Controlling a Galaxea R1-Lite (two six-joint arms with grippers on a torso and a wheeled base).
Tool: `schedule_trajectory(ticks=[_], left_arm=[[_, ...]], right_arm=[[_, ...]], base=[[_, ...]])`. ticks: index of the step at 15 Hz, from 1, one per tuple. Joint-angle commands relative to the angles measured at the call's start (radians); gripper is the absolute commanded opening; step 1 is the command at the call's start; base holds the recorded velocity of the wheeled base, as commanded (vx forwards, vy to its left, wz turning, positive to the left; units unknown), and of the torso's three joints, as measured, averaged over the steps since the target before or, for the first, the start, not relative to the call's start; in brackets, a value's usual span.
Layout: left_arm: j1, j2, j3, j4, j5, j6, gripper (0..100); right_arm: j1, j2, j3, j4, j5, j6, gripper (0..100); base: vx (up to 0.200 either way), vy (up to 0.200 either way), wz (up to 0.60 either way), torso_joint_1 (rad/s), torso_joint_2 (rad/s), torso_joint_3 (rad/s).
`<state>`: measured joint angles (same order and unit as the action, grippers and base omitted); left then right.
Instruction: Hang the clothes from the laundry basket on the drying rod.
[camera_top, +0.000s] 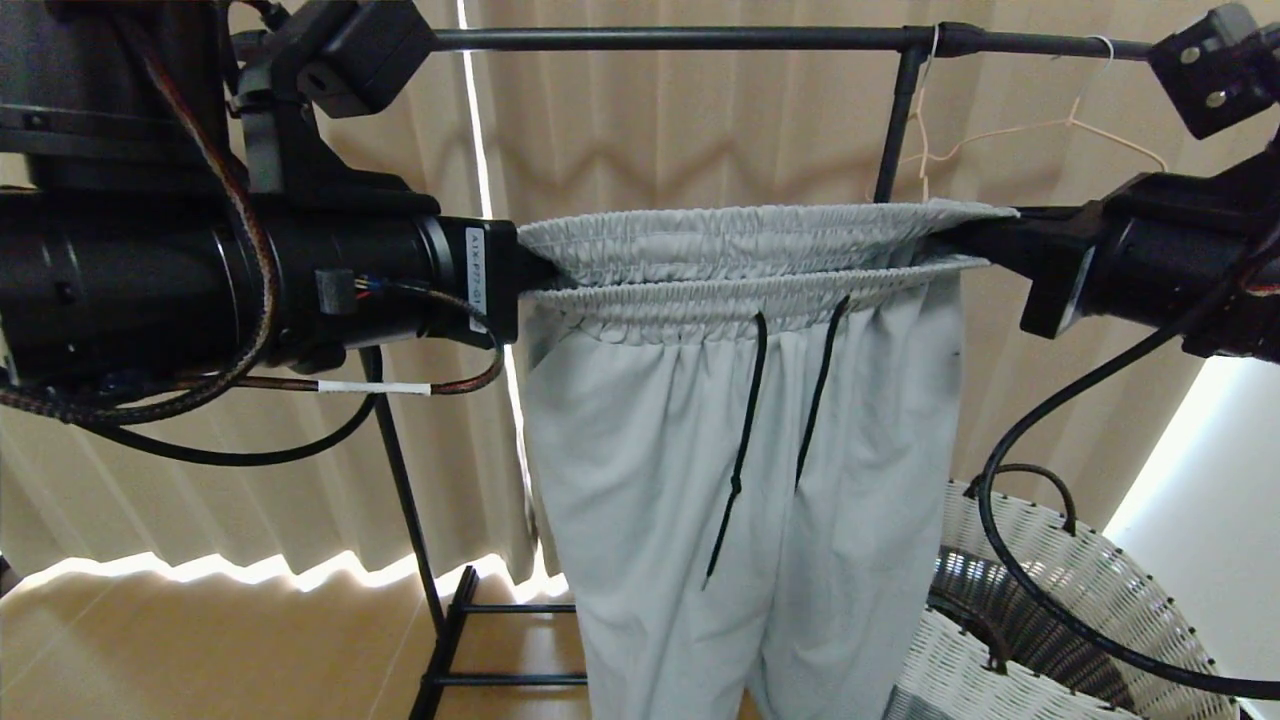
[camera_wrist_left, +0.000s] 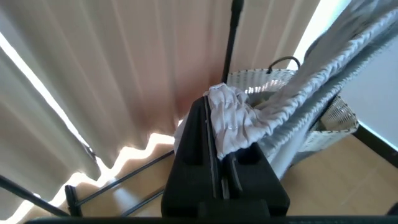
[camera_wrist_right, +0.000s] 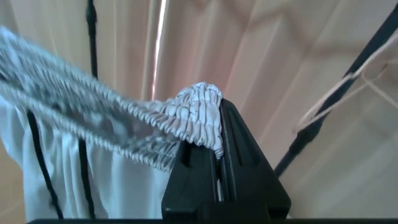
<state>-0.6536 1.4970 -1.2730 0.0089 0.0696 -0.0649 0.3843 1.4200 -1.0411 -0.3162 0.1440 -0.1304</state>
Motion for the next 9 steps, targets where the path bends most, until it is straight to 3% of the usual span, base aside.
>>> schedule_trajectory(ticks=[1, 3, 5, 6, 7, 9], left_arm=[[0.014, 0.005, -0.005, -0.003, -0.001, 0.0, 0], [0.025, 0.038, -0.009, -0.061, -0.002, -0.001, 0], [0.031, 0.108, -0.04, -0.116, -0.002, 0.005, 0], [0.031, 0.126, -0.054, -0.118, -0.002, 0.005, 0], [0.031, 0.166, -0.094, -0.116, -0.002, 0.005, 0], [0.032, 0.19, -0.129, -0.116, -0.002, 0.004, 0]], right_arm=[[-0.022, -0.036, 0.044, 0.034, 0.0, -0.001, 0], [-0.021, -0.136, 0.055, 0.138, 0.011, 0.0, 0], [-0.013, -0.207, 0.078, 0.229, 0.068, 0.002, 0], [-0.007, -0.222, 0.092, 0.241, 0.097, 0.002, 0], [0.021, -0.254, 0.136, 0.246, 0.177, 0.002, 0], [0.044, -0.266, 0.162, 0.238, 0.209, -0.001, 0]], base=[[0.0, 0.0, 0.0, 0.0, 0.0, 0.0], [0.0, 0.0, 0.0, 0.0, 0.0, 0.0], [0.0, 0.0, 0.0, 0.0, 0.0, 0.0], [0.0, 0.0, 0.0, 0.0, 0.0, 0.0], [0.0, 0.0, 0.0, 0.0, 0.0, 0.0], [0.0, 0.0, 0.0, 0.0, 0.0, 0.0]])
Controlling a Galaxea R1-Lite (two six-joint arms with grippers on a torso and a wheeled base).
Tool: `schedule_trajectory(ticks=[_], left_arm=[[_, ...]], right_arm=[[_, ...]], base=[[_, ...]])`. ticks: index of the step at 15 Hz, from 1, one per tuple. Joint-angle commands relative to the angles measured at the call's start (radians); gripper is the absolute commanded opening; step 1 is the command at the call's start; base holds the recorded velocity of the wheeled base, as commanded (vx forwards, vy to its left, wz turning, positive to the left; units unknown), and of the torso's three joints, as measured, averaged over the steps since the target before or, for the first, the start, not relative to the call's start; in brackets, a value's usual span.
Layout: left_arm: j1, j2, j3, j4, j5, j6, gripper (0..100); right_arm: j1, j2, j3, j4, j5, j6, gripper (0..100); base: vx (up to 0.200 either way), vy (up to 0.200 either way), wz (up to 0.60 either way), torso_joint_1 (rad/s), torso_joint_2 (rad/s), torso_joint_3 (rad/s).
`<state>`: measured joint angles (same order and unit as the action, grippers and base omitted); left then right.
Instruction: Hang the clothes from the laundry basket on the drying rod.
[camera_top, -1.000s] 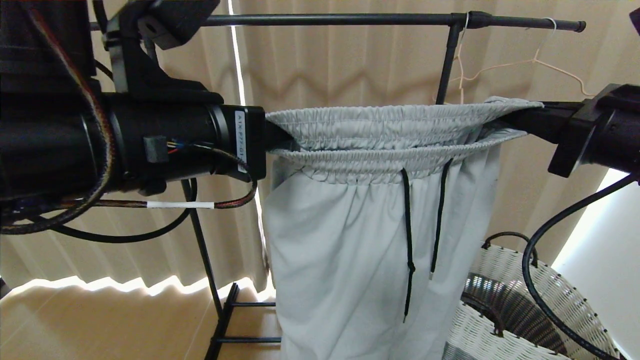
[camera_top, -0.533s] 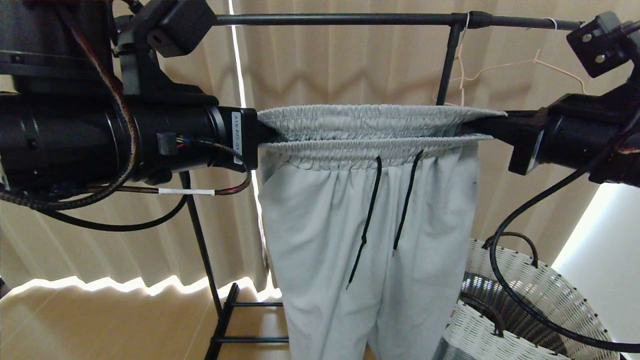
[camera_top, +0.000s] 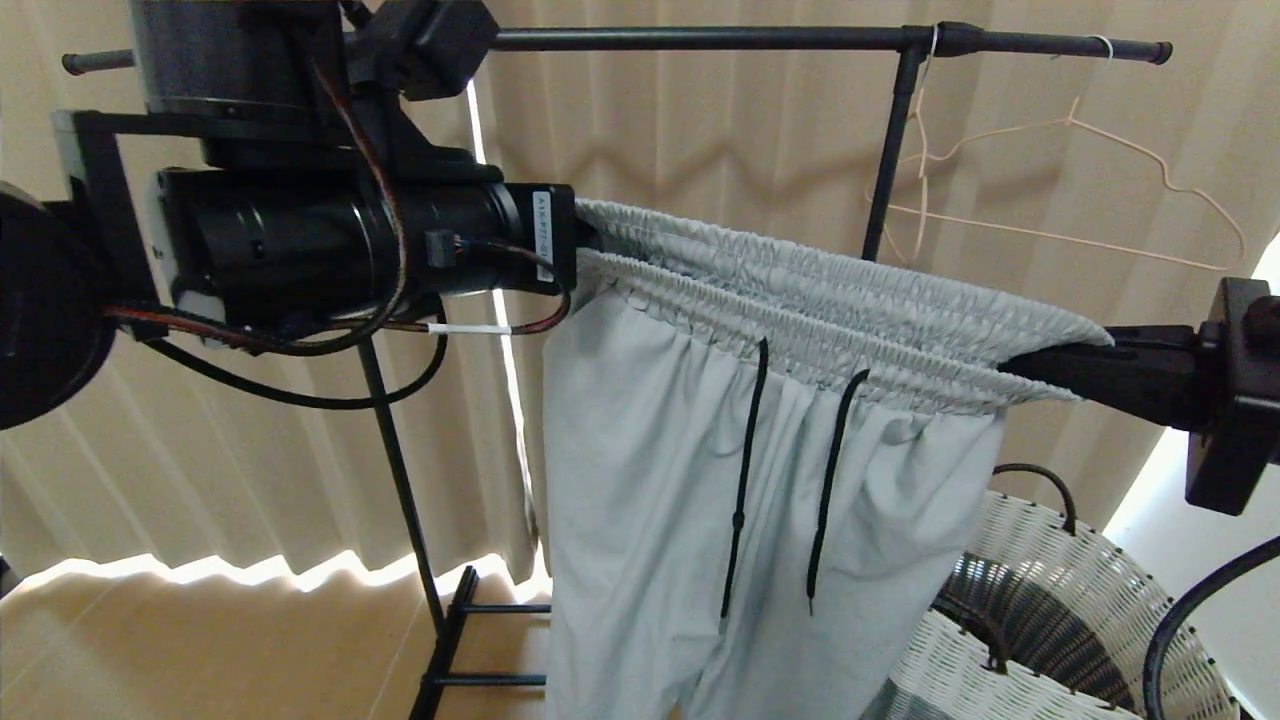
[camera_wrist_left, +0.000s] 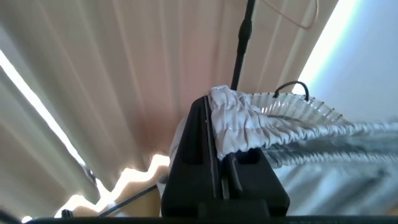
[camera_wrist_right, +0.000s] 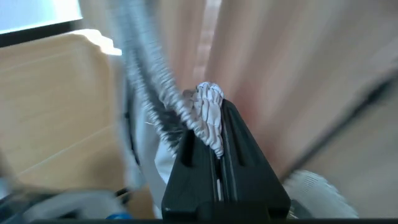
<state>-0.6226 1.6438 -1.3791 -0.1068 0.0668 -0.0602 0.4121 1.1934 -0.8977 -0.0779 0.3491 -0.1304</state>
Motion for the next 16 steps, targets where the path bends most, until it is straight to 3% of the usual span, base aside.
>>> schedule_trajectory(ticks=[1, 5, 7, 9, 13, 16], left_arm=[[0.006, 0.047, -0.024, 0.001, 0.001, -0.001, 0], [0.01, 0.014, 0.006, 0.006, 0.002, -0.001, 0], [0.01, -0.042, 0.048, 0.03, -0.002, 0.0, 0], [0.006, -0.144, 0.084, 0.154, -0.025, 0.003, 0], [-0.008, -0.311, 0.103, 0.369, -0.24, 0.002, 0], [-0.08, -0.375, 0.129, 0.394, -0.285, 0.003, 0]], right_arm=[[0.02, -0.04, 0.017, -0.003, 0.004, -0.001, 0], [0.005, -0.02, 0.005, -0.003, -0.007, -0.018, 0], [-0.041, 0.015, -0.018, -0.006, -0.047, -0.057, 0], [-0.056, 0.091, -0.069, -0.034, -0.131, -0.06, 0], [-0.056, 0.242, -0.09, -0.299, -0.133, -0.051, 0], [-0.053, 0.298, -0.115, -0.378, -0.131, -0.023, 0]], base=[[0.0, 0.0, 0.0, 0.0, 0.0, 0.0], [0.0, 0.0, 0.0, 0.0, 0.0, 0.0], [0.0, 0.0, 0.0, 0.0, 0.0, 0.0], [0.0, 0.0, 0.0, 0.0, 0.0, 0.0], [0.0, 0.0, 0.0, 0.0, 0.0, 0.0], [0.0, 0.0, 0.0, 0.0, 0.0, 0.0]])
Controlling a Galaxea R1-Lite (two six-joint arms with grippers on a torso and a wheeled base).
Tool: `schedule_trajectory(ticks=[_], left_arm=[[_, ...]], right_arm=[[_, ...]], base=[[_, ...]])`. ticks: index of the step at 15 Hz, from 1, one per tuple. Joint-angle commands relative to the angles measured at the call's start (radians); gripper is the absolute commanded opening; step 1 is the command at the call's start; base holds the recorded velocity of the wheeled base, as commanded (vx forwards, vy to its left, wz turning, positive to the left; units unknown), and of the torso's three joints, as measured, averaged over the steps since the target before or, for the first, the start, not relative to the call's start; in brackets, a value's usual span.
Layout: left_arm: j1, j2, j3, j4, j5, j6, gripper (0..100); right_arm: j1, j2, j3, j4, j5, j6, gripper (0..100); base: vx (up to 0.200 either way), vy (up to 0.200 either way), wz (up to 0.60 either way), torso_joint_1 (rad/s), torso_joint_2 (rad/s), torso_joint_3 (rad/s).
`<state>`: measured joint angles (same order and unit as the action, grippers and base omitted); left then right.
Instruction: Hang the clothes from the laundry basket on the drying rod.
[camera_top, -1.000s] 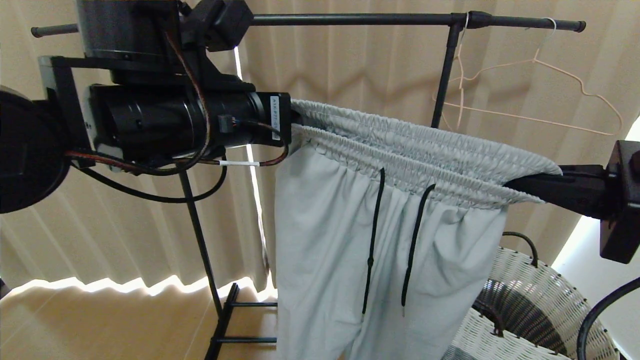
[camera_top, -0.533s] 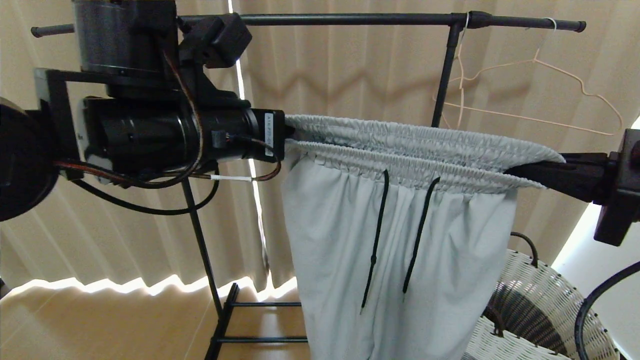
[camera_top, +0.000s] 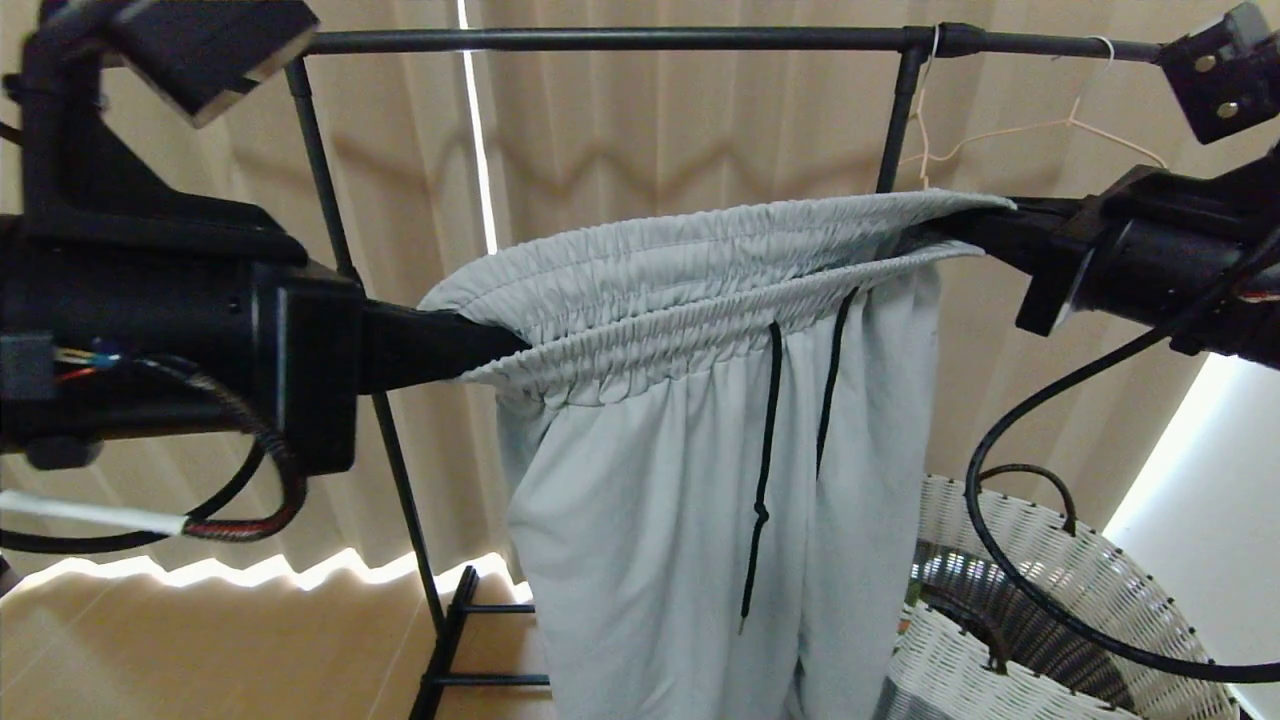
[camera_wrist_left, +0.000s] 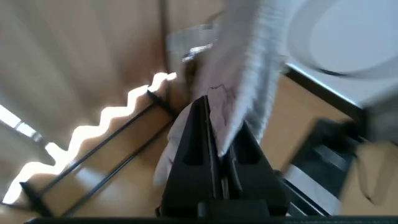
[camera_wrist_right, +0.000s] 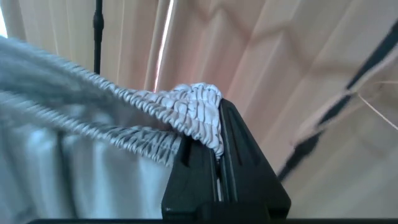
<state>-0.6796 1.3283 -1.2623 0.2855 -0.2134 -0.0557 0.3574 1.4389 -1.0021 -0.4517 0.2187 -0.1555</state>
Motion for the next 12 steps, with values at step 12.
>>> schedule_trajectory(ticks=[12], left_arm=[[-0.014, 0.161, 0.038, -0.385, 0.27, 0.116, 0]], right_arm=[[-0.002, -0.1, 0.008, 0.154, -0.035, 0.004, 0]], base=[[0.0, 0.0, 0.0, 0.0, 0.0, 0.0]])
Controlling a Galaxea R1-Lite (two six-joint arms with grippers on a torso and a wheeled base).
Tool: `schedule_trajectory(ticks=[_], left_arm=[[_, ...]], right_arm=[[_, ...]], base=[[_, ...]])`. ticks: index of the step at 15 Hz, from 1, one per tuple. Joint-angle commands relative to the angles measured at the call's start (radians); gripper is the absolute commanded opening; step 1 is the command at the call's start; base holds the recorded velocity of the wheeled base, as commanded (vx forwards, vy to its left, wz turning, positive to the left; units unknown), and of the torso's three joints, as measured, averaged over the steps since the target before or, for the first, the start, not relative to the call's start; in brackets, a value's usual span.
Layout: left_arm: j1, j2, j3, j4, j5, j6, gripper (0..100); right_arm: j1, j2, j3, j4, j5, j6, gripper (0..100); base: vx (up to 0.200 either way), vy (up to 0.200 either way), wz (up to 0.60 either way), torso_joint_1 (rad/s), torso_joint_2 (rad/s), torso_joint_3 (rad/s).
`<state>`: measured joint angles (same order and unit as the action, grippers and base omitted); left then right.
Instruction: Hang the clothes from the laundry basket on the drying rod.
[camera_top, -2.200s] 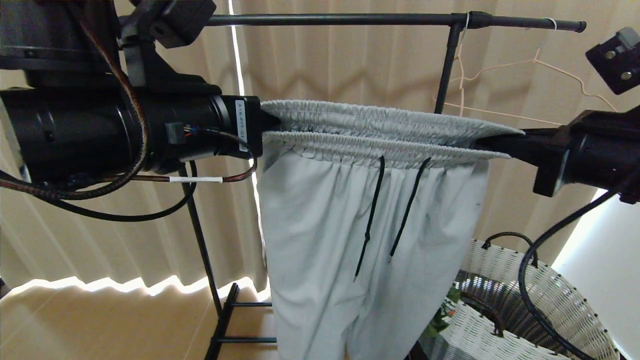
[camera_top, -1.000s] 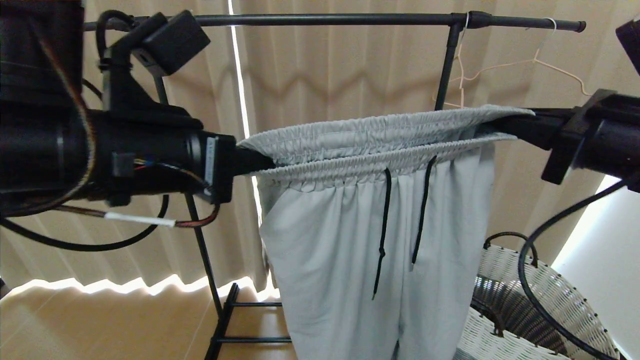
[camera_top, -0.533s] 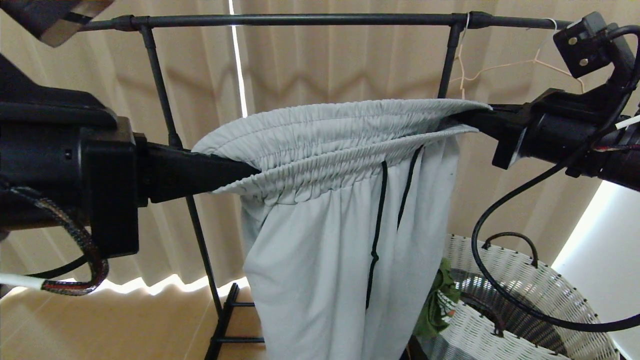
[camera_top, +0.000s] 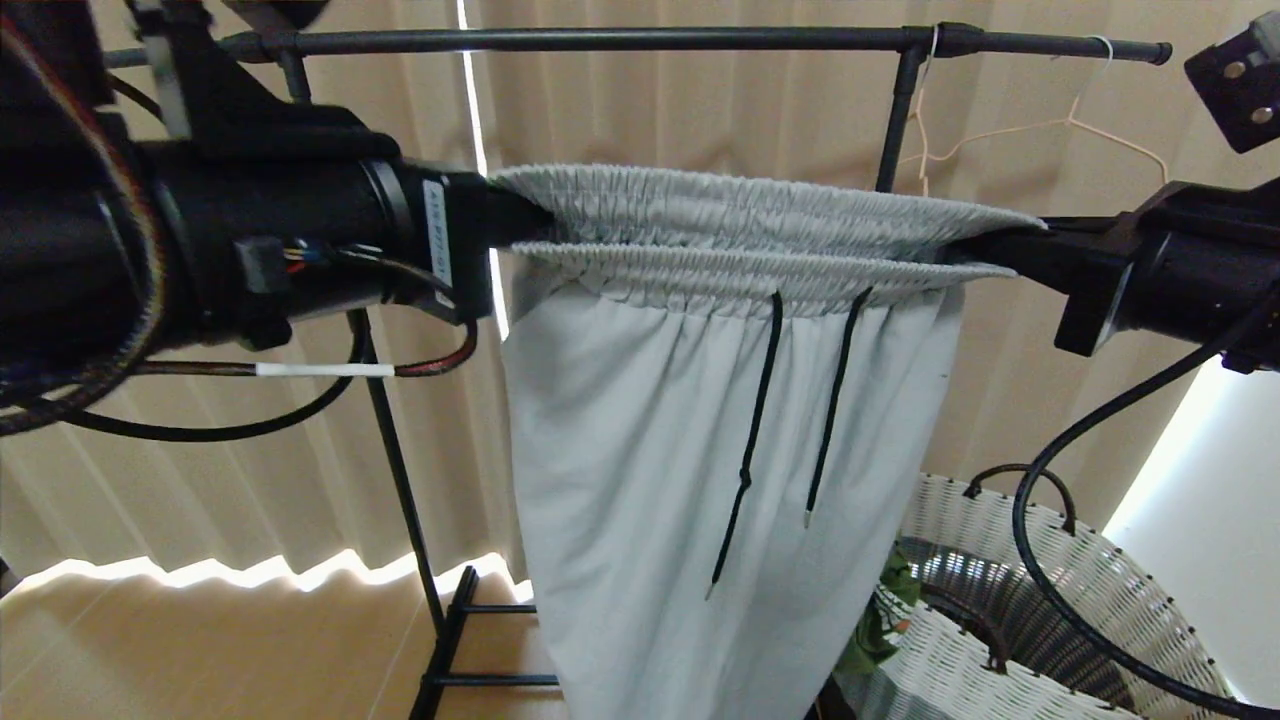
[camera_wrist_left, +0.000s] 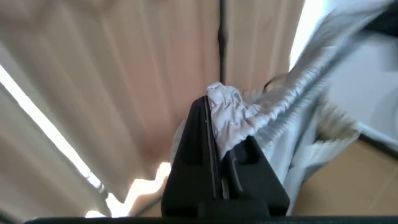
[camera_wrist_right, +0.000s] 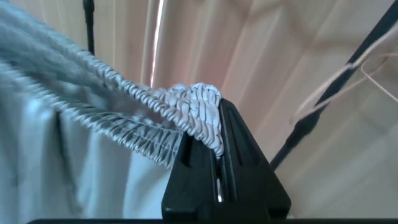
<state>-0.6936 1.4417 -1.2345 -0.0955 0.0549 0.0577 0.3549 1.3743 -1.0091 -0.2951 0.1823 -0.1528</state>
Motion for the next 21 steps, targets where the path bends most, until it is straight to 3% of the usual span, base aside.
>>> schedule_trajectory(ticks=[1, 12, 13, 17, 21], left_arm=[[0.0, 0.049, 0.012, -0.004, 0.002, 0.004, 0], [0.051, 0.039, 0.053, -0.01, 0.023, 0.001, 0], [0.051, 0.039, 0.053, -0.01, 0.023, 0.001, 0], [0.054, 0.037, 0.086, -0.007, 0.057, 0.005, 0], [0.112, 0.046, 0.101, -0.007, 0.141, 0.036, 0]], right_arm=[[0.001, -0.034, 0.024, -0.002, 0.002, 0.001, 0], [0.001, -0.029, 0.027, -0.006, 0.0, -0.001, 0], [0.001, -0.029, 0.027, -0.006, 0.0, -0.001, 100], [0.016, -0.038, 0.138, -0.027, 0.008, -0.001, 100], [0.093, -0.04, 0.261, -0.259, 0.023, 0.001, 100]], base=[[0.0, 0.0, 0.0, 0.0, 0.0, 0.0], [0.0, 0.0, 0.0, 0.0, 0.0, 0.0], [0.0, 0.0, 0.0, 0.0, 0.0, 0.0], [0.0, 0.0, 0.0, 0.0, 0.0, 0.0], [0.0, 0.0, 0.0, 0.0, 0.0, 0.0]])
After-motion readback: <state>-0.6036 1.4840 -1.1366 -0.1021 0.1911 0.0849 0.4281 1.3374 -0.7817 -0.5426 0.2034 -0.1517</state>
